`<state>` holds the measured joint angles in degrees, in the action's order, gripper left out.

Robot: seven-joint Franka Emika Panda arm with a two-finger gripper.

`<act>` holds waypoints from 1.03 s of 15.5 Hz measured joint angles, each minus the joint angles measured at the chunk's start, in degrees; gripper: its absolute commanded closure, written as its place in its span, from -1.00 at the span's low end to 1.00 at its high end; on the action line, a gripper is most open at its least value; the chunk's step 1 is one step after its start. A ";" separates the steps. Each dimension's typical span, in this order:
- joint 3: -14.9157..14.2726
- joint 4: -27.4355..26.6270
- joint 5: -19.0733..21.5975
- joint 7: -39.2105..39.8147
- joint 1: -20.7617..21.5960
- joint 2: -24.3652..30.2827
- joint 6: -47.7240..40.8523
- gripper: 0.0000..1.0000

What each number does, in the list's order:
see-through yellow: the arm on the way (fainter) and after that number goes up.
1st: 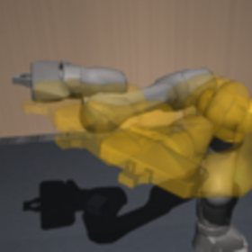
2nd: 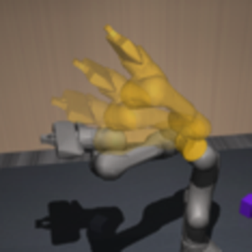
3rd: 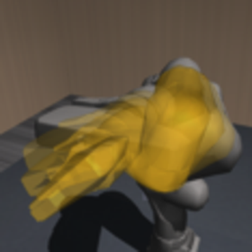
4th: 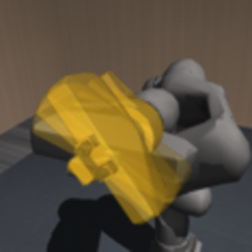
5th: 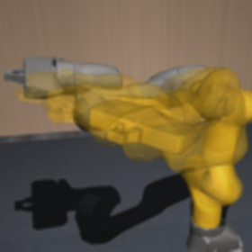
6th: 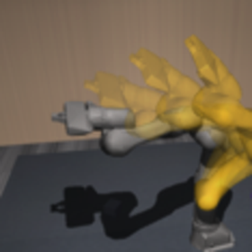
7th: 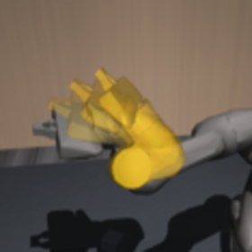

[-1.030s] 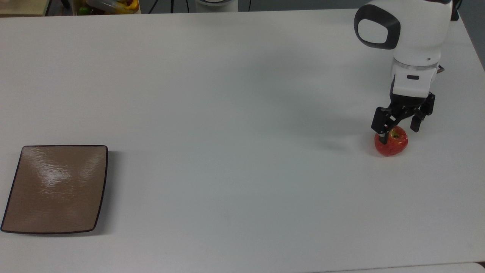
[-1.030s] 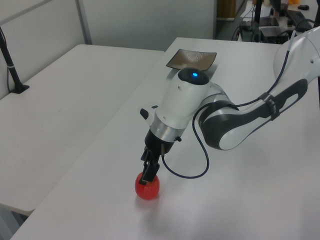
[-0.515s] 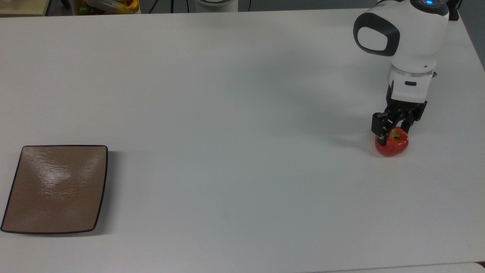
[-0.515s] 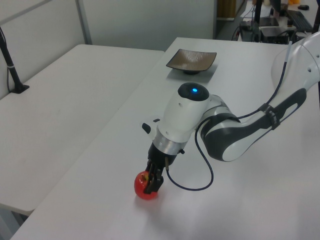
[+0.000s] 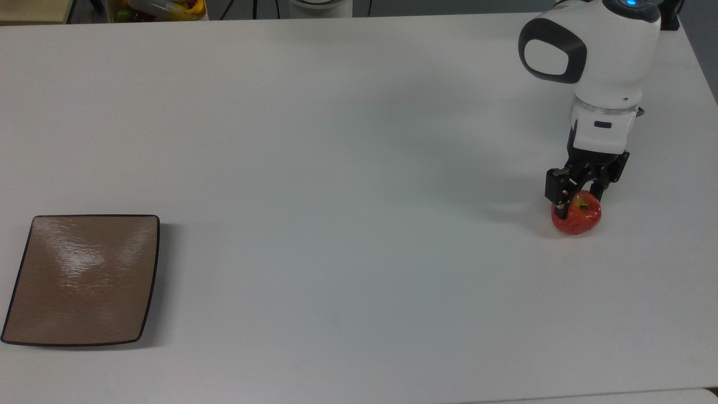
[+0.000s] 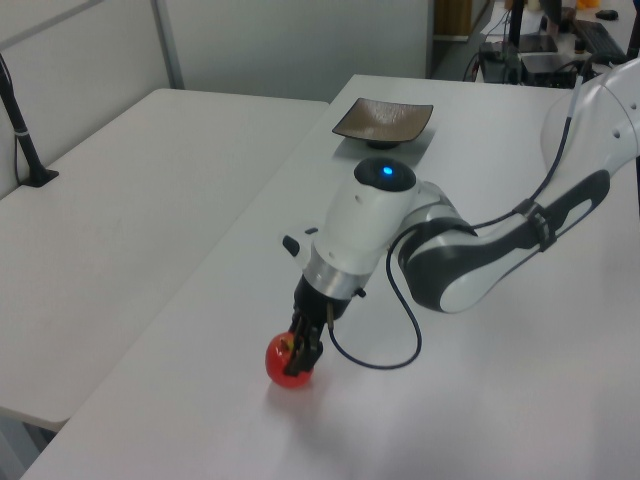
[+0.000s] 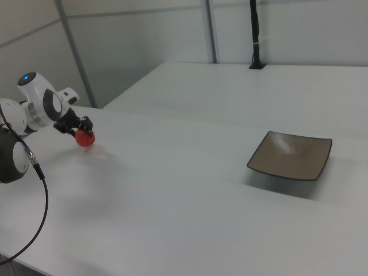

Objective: Apples placed on a ceramic plate
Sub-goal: 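Close the gripper around the red apple and lift it, then carry the held apple across the table to the brown plate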

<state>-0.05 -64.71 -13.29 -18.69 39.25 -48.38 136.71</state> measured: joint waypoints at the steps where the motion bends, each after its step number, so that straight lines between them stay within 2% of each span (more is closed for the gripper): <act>1: -0.01 -0.02 0.00 -0.01 -0.98 1.15 0.00 0.67; 10: -0.67 -0.17 -0.05 0.00 -11.62 11.58 -9.15 0.64; 12: -1.52 -0.20 -0.07 0.00 -15.00 12.84 -9.68 0.57; 16: -2.04 0.06 -0.13 0.05 -23.60 13.47 -9.69 0.59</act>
<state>-2.10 -64.66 -13.42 -18.64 15.65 -34.92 127.02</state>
